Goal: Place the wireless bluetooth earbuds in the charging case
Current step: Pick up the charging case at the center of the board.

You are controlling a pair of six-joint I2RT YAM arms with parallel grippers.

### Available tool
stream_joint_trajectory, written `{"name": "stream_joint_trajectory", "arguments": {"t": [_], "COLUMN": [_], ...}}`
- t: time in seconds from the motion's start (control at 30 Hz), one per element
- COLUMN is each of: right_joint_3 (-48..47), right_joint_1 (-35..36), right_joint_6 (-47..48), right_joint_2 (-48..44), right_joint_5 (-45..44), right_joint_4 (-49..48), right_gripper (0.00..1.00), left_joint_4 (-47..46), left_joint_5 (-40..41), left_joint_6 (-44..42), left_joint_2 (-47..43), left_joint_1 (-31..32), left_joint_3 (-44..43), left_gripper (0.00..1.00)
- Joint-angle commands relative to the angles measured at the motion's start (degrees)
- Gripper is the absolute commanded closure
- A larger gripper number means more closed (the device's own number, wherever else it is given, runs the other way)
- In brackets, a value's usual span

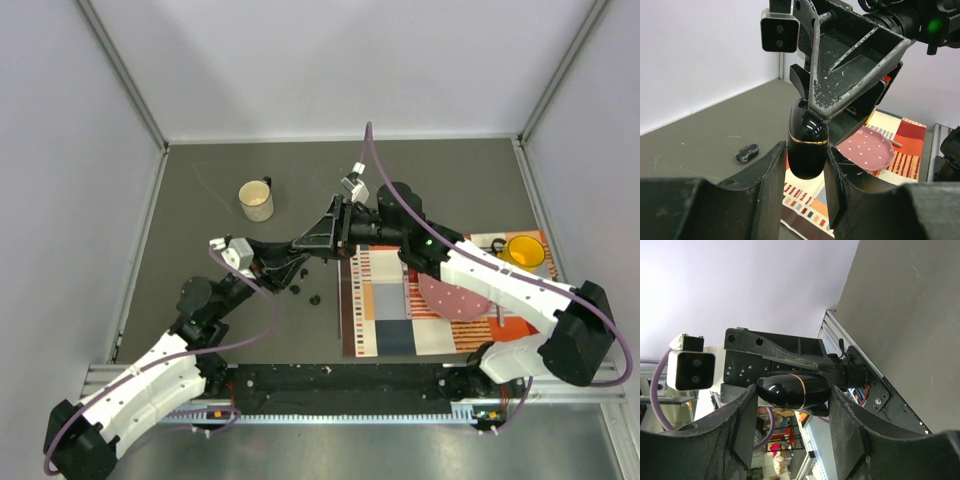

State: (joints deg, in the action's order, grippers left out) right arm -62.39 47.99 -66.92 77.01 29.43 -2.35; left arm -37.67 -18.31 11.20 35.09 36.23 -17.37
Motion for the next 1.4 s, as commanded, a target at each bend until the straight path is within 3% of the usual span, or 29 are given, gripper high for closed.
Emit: {"name": "stream_joint_trajectory", "arguments": {"t": [0.0, 0.27, 0.57, 0.6, 0.63, 0.73, 0.87, 0.9, 1.0, 1.03, 1.13, 1.23, 1.37], "right_joint_3": [-3.26, -4.85, -4.67, -4.67, -4.58, -4.67, -4.67, -4.67, -5.19, -5.37, -6.69, -7.92, -7.92], "right_joint_1": [0.53, 0.88, 0.88, 0.97, 0.88, 0.88, 0.88, 0.88, 0.88, 0.88, 0.35, 0.00, 0.09], "right_joint_6": [2.84, 5.48, 4.69, 4.51, 4.51, 4.43, 4.60, 4.60, 6.17, 7.14, 13.81, 21.90, 29.46], "right_joint_2": [-2.04, -1.87, -1.25, -1.16, -0.99, -0.90, -0.72, -0.72, -0.90, -0.99, -2.74, -5.99, -9.42], "right_joint_5": [-0.16, -2.45, -1.75, -1.66, -1.48, -1.66, -1.83, -1.83, -2.09, -2.36, -4.20, -7.45, -8.96], "right_joint_4": [0.86, 6.30, 5.60, 5.51, 5.51, 5.60, 6.04, 5.95, 6.39, 6.83, 8.58, 10.87, 10.96], "right_gripper": [0.97, 0.97, 0.96, 0.96, 0.96, 0.96, 0.93, 0.92, 0.71, 0.53, 0.26, 0.15, 0.12], "left_joint_4": [0.84, -0.39, -3.10, -3.37, -3.46, -3.64, -4.17, -4.17, -4.86, -5.30, -8.02, -8.82, -9.00], "left_joint_5": [-1.65, -1.38, -1.21, -1.29, -1.56, -1.56, -1.73, -1.82, -0.95, -0.59, 0.99, 3.18, 2.32], "left_joint_6": [0.84, 0.93, 0.93, 1.01, 0.93, 1.02, 1.02, 1.02, 1.63, 1.98, 3.91, 7.51, 8.83], "left_joint_2": [0.68, 0.15, -0.11, -0.11, 0.06, 0.15, 0.06, -0.11, -0.37, -0.81, -2.04, -3.62, -4.42], "left_joint_1": [0.16, 0.25, 0.16, 0.25, 0.25, 0.25, 0.25, 0.25, 0.25, 0.16, 0.16, 0.16, 0.16], "left_joint_3": [-2.50, -2.23, -1.01, -0.92, -0.83, -0.74, -0.48, -0.30, 0.22, 0.49, 2.15, 3.39, 3.74], "left_gripper": [0.60, 0.54, 0.58, 0.60, 0.70, 0.77, 1.00, 1.00, 1.00, 1.00, 1.00, 1.00, 1.00]}}
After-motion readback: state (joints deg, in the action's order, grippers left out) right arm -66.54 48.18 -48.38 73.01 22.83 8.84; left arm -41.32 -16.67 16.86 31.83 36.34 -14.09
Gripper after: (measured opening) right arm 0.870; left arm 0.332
